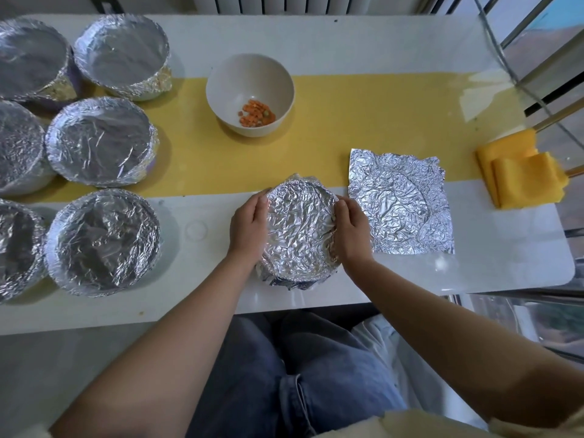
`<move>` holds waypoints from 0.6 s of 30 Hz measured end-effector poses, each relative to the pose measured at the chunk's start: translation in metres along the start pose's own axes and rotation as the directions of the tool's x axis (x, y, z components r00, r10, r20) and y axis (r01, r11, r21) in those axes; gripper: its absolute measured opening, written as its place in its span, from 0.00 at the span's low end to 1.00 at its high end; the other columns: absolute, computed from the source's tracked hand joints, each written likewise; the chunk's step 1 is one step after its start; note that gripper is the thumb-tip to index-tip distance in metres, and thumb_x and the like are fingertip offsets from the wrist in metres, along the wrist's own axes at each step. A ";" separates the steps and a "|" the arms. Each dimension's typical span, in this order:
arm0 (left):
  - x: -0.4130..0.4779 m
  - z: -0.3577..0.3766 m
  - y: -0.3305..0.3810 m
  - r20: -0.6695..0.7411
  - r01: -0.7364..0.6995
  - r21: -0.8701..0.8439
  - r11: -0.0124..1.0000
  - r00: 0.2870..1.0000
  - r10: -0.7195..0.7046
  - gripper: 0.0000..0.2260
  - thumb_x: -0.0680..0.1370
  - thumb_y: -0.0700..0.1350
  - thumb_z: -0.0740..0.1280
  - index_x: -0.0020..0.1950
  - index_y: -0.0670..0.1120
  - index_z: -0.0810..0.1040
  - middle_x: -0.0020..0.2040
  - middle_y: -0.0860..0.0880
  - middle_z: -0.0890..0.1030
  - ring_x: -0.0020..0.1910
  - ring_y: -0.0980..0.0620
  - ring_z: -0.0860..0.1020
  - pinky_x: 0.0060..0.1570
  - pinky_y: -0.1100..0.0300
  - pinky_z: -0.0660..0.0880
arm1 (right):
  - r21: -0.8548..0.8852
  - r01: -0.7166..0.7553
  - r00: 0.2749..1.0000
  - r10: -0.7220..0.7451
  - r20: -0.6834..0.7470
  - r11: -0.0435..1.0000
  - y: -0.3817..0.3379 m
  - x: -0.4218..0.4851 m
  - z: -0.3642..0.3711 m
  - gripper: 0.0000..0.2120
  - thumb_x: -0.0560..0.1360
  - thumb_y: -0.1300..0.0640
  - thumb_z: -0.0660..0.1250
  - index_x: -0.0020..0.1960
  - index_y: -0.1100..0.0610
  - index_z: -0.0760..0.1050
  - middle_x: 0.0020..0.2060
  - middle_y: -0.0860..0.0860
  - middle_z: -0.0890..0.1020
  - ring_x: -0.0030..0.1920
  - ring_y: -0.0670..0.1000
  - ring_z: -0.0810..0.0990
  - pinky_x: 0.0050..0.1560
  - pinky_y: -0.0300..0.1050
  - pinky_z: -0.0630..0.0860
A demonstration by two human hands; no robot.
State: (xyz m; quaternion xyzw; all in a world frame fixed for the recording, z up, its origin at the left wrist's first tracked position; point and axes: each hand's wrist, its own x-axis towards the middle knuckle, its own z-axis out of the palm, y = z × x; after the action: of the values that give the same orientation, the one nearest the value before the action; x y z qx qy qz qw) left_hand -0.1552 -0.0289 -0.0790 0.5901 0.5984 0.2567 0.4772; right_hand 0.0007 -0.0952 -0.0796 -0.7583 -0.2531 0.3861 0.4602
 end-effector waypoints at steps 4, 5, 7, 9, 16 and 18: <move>0.010 -0.003 0.006 0.033 0.014 0.119 0.993 0.999 -0.018 0.16 0.84 0.47 0.56 0.66 0.42 0.76 0.47 0.50 0.79 0.44 0.54 0.75 0.44 0.64 0.68 | -0.063 -0.027 0.999 0.025 -0.026 0.998 -0.008 -0.001 -0.006 0.10 0.81 0.55 0.58 0.53 0.55 0.76 0.42 0.50 0.80 0.43 0.51 0.78 0.44 0.47 0.75; 0.009 -0.002 0.006 -0.011 0.012 0.173 0.985 1.000 -0.010 0.16 0.84 0.48 0.56 0.68 0.44 0.75 0.54 0.49 0.80 0.51 0.53 0.76 0.50 0.62 0.69 | -0.115 -0.007 1.000 0.004 -0.028 0.993 -0.009 0.001 -0.009 0.11 0.80 0.53 0.58 0.57 0.55 0.76 0.48 0.50 0.81 0.48 0.51 0.79 0.50 0.49 0.77; 0.002 0.002 0.005 -0.184 0.001 0.301 0.954 0.981 0.057 0.16 0.84 0.46 0.57 0.69 0.43 0.73 0.65 0.46 0.77 0.63 0.47 0.74 0.60 0.55 0.69 | -0.241 0.122 0.991 -0.130 -0.019 0.963 -0.012 0.009 -0.014 0.16 0.78 0.50 0.59 0.62 0.53 0.75 0.59 0.49 0.80 0.58 0.50 0.77 0.60 0.51 0.74; -0.011 0.010 0.003 -0.319 -0.034 0.360 0.932 0.935 0.157 0.16 0.82 0.44 0.57 0.68 0.40 0.72 0.67 0.41 0.75 0.67 0.42 0.72 0.64 0.48 0.69 | -0.306 0.320 0.947 -0.315 0.066 0.897 -0.019 0.020 -0.015 0.17 0.78 0.52 0.60 0.64 0.54 0.75 0.64 0.50 0.77 0.64 0.50 0.74 0.65 0.47 0.70; -0.028 0.021 -0.010 -0.269 -0.075 0.214 0.974 0.954 0.133 0.16 0.84 0.41 0.53 0.71 0.42 0.71 0.62 0.44 0.79 0.57 0.46 0.78 0.54 0.60 0.71 | -0.408 0.589 0.805 -0.461 0.373 0.698 -0.025 0.044 0.008 0.15 0.80 0.56 0.62 0.64 0.59 0.78 0.52 0.53 0.84 0.49 0.45 0.82 0.51 0.41 0.77; -0.026 0.019 -0.011 -0.278 -0.038 0.136 0.990 0.958 0.075 0.15 0.84 0.41 0.53 0.67 0.42 0.74 0.49 0.47 0.81 0.45 0.50 0.78 0.45 0.60 0.70 | -0.392 0.566 0.822 -0.460 0.336 0.725 -0.022 0.047 0.009 0.12 0.80 0.59 0.63 0.60 0.59 0.81 0.36 0.45 0.82 0.32 0.36 0.76 0.35 0.29 0.70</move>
State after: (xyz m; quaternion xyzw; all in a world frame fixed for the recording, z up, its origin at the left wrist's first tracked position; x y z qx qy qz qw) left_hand -0.1478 -0.0604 -0.0898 0.5939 0.6588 0.3124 0.3401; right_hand 0.0199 -0.0462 -0.0785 -0.7001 -0.5887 0.2481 0.3189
